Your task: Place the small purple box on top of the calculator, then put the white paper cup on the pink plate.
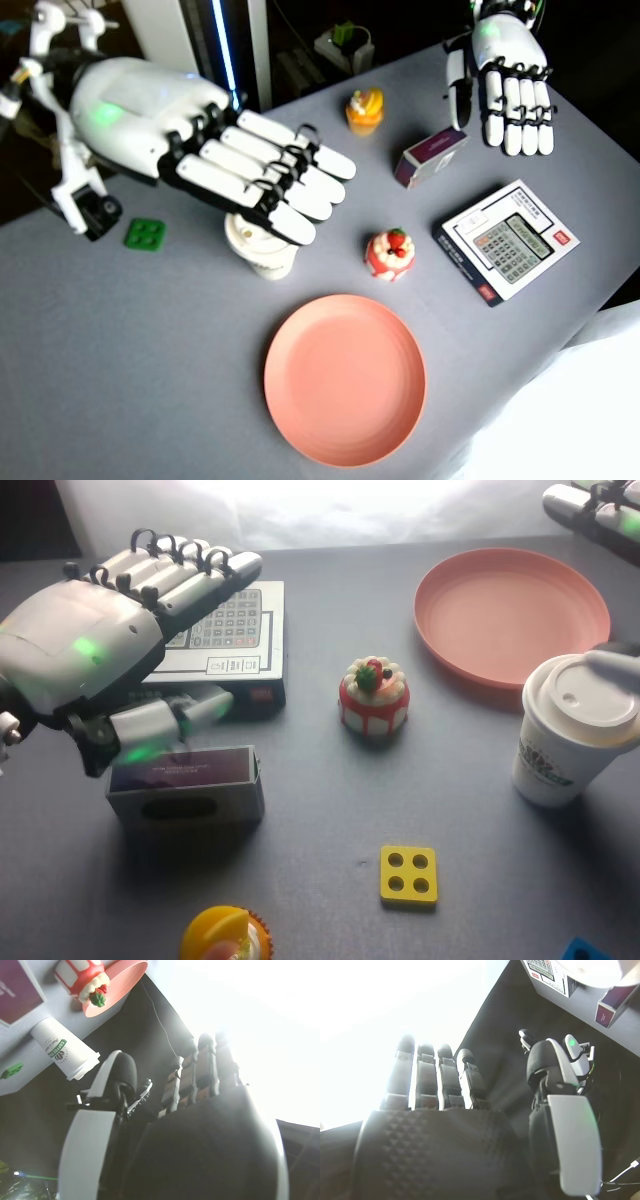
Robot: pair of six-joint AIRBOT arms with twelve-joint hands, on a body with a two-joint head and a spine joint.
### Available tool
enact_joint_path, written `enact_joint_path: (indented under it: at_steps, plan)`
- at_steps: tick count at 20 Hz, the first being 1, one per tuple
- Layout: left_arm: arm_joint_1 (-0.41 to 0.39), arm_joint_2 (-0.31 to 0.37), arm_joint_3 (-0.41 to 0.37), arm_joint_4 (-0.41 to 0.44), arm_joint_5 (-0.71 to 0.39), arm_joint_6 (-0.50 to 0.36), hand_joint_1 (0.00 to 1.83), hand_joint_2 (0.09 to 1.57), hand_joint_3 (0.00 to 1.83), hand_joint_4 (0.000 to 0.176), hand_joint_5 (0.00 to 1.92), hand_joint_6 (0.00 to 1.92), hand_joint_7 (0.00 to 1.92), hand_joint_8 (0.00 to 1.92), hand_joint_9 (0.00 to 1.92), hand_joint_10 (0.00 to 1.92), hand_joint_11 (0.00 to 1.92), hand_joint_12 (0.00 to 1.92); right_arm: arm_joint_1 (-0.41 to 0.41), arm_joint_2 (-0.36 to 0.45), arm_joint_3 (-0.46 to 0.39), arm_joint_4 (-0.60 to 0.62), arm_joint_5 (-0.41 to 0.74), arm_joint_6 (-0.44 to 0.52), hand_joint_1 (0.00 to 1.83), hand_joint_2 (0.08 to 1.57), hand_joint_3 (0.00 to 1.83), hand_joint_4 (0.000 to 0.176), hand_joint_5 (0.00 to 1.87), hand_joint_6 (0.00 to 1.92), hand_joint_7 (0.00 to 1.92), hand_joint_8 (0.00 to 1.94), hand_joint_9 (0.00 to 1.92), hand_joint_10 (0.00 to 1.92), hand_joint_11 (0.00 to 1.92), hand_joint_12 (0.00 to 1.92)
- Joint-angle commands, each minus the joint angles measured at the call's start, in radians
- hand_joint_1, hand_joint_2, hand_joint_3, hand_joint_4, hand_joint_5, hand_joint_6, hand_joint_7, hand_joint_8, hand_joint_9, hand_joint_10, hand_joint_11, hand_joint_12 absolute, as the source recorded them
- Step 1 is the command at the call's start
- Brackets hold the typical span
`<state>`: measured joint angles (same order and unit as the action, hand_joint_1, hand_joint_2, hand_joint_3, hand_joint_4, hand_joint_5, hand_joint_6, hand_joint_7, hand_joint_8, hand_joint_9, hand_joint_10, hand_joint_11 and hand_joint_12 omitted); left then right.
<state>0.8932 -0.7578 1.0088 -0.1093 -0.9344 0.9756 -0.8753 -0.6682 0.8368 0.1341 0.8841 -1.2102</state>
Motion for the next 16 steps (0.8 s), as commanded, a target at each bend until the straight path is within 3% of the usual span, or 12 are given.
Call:
enact_joint_path:
  at_steps: [1,3,6,12,13,14,16]
  plan:
    - [-0.017,-0.008,-0.003,0.009,-0.123,0.004,0.31,1.27,0.02,0.000,0.03,0.01,0.00,0.00,0.00,0.00,0.00,0.03,0.015,-0.001,0.002,0.002,0.123,-0.005,0.11,1.23,0.06,0.000,0.00,0.00,0.00,0.00,0.00,0.00,0.00,0.00]
    - [-0.015,-0.007,-0.005,0.010,-0.118,0.004,0.34,1.27,0.01,0.000,0.02,0.00,0.01,0.00,0.00,0.00,0.01,0.04,0.015,-0.001,0.002,0.002,0.123,-0.005,0.13,1.24,0.05,0.000,0.00,0.00,0.00,0.00,0.00,0.00,0.00,0.00]
    - [0.001,0.007,-0.015,0.010,-0.114,0.004,0.53,1.19,0.00,0.000,0.02,0.00,0.01,0.00,0.00,0.00,0.00,0.01,0.015,-0.001,0.001,0.002,0.123,-0.005,0.11,1.26,0.04,0.000,0.00,0.00,0.00,0.00,0.00,0.00,0.00,0.00]
    - [0.075,0.039,-0.044,-0.009,-0.112,0.004,0.70,1.03,0.00,0.000,0.01,0.00,0.03,0.00,0.02,0.01,0.05,0.04,0.013,-0.001,0.000,0.004,0.123,-0.005,0.15,1.26,0.03,0.000,0.00,0.00,0.00,0.00,0.00,0.00,0.00,0.00]
    - [0.086,0.039,-0.046,-0.015,-0.107,0.004,0.66,1.02,0.00,0.004,0.00,0.00,0.01,0.00,0.01,0.00,0.05,0.04,0.012,-0.001,0.000,0.007,0.123,-0.005,0.14,1.26,0.03,0.000,0.00,0.00,0.00,0.00,0.00,0.00,0.00,0.00]
    - [0.093,0.038,-0.046,-0.017,-0.098,0.004,0.67,1.01,0.00,0.023,0.00,0.00,0.01,0.00,0.02,0.01,0.03,0.04,0.012,-0.001,0.000,0.007,0.123,-0.005,0.13,1.26,0.02,0.000,0.00,0.00,0.00,0.00,0.00,0.00,0.00,0.00]
    - [0.105,0.036,-0.047,-0.018,-0.076,0.004,0.70,1.02,0.00,0.008,0.00,0.00,0.02,0.00,0.02,0.01,0.05,0.05,0.012,-0.001,0.000,0.007,0.123,-0.005,0.12,1.27,0.02,0.000,0.00,0.00,0.00,0.00,0.00,0.00,0.00,0.00]
